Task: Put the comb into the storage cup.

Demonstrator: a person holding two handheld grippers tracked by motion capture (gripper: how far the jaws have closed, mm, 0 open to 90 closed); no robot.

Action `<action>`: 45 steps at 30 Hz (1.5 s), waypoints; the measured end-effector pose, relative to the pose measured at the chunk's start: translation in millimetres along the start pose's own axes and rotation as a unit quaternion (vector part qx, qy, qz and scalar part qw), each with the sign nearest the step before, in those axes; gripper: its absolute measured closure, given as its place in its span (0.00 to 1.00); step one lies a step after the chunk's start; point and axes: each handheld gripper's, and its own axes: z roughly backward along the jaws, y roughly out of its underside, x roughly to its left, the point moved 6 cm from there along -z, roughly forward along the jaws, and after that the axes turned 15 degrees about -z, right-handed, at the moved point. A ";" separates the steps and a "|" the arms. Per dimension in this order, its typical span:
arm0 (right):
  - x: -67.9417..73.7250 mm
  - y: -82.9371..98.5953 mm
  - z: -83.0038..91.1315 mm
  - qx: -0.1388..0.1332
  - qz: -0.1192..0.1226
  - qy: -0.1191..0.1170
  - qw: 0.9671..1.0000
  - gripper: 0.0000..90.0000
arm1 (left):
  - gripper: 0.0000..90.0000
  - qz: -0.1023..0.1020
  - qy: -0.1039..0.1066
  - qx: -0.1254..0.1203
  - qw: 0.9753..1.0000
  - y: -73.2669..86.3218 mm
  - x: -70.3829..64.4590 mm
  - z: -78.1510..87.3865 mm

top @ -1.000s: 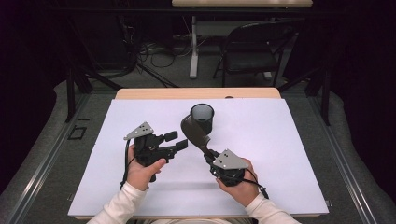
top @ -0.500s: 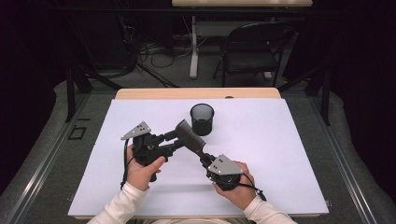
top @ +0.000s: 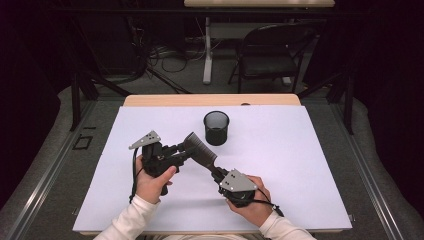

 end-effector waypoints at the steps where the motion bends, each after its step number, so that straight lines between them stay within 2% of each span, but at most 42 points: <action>1: 1.3 0.3 0.0 -0.001 0.003 0.000 1.000 0.81 | 0.66 0.002 -0.001 -0.001 1.000 0.1 0.2 0.1; 12: 5.9 1.7 -0.7 -0.001 0.012 -0.003 1.000 0.81 | 0.77 0.029 0.009 -0.004 1.000 2.6 1.7 -0.7; 19: 7.5 1.8 -0.8 -0.002 0.013 -0.006 1.000 0.81 | 0.81 0.034 0.011 -0.011 0.999 2.1 1.4 0.1; 31: 9.9 3.1 -1.7 -0.001 0.018 -0.010 1.000 0.81 | 0.87 0.042 0.020 -0.004 0.999 5.3 1.3 -2.3; 45: 11.7 4.3 -3.3 0.000 0.016 -0.014 1.000 0.81 | 0.93 0.071 0.030 -0.011 0.997 6.8 3.2 -2.5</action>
